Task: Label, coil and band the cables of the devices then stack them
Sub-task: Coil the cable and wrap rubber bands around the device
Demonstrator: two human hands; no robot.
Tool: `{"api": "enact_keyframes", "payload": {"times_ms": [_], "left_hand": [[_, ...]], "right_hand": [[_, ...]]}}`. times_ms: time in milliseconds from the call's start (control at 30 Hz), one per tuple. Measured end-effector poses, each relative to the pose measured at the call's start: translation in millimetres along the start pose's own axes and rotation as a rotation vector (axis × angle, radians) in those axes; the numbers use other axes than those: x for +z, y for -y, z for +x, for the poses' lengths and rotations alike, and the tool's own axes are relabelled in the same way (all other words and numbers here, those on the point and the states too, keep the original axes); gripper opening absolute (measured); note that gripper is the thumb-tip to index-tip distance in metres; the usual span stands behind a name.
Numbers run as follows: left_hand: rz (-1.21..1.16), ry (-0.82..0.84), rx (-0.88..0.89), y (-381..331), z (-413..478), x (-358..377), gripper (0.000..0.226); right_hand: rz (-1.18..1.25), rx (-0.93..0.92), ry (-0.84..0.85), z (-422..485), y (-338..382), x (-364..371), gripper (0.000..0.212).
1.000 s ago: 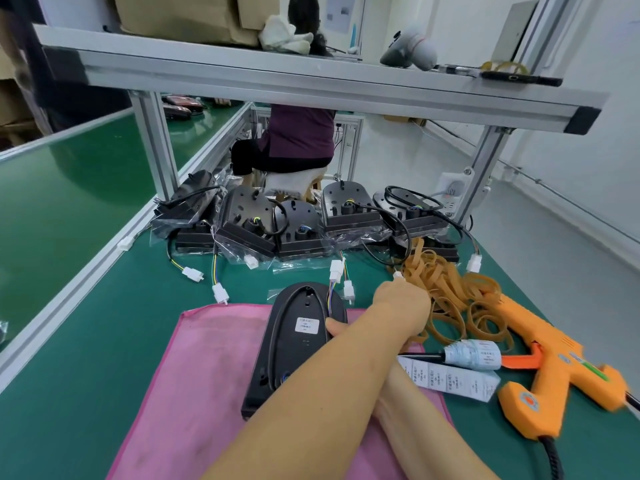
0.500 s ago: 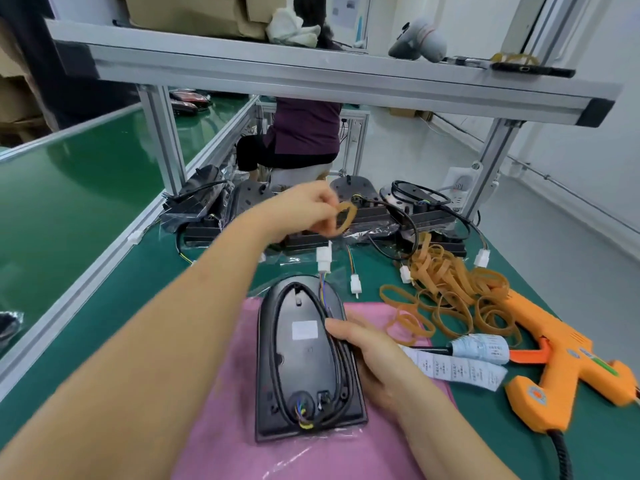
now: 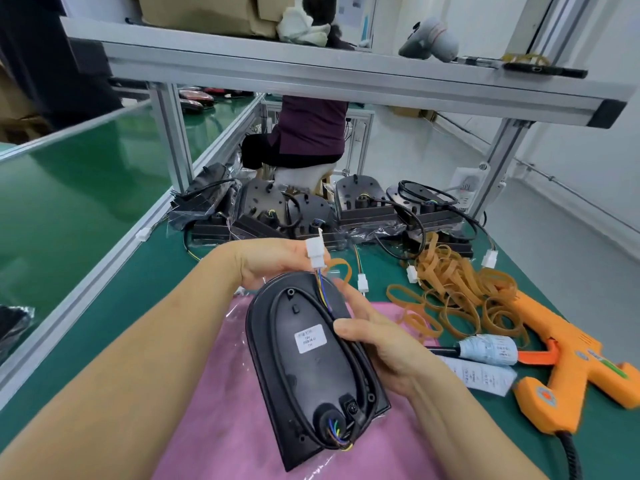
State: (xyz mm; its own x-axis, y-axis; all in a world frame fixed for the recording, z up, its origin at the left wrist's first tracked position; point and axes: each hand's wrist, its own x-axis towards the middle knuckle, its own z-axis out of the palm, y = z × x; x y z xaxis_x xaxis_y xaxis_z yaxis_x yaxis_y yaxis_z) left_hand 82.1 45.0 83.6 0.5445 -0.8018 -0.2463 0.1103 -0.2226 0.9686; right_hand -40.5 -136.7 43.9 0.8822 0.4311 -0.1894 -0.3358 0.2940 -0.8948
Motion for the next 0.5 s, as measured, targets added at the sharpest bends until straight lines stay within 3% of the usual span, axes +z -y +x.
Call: {"api": "enact_keyframes", "payload": {"times_ms": [133,200,367,467,500], "left_hand": [[-0.01,-0.012,-0.017,6.2,-0.6,3.4,0.025],[-0.06,-0.06,-0.039,8.9,-0.9,4.2,0.01],[-0.017,-0.064,-0.091,5.3,-6.3,7.5,0.023],[-0.045,-0.17,-0.024,-5.4,-6.7,8.5,0.005],[-0.039,-0.216,-0.007,-8.2,-5.6,6.7,0.014]], "right_hand": [[0.008,-0.006,-0.017,-0.9,0.4,-0.2,0.076],[0.007,-0.014,-0.029,-2.2,-1.4,-1.5,0.074],[-0.022,-0.028,-0.051,-6.5,-8.3,1.7,0.071],[-0.145,0.044,-0.092,-8.3,-8.5,2.0,0.072],[-0.195,0.07,-0.112,-8.1,-8.3,1.4,0.071]]}}
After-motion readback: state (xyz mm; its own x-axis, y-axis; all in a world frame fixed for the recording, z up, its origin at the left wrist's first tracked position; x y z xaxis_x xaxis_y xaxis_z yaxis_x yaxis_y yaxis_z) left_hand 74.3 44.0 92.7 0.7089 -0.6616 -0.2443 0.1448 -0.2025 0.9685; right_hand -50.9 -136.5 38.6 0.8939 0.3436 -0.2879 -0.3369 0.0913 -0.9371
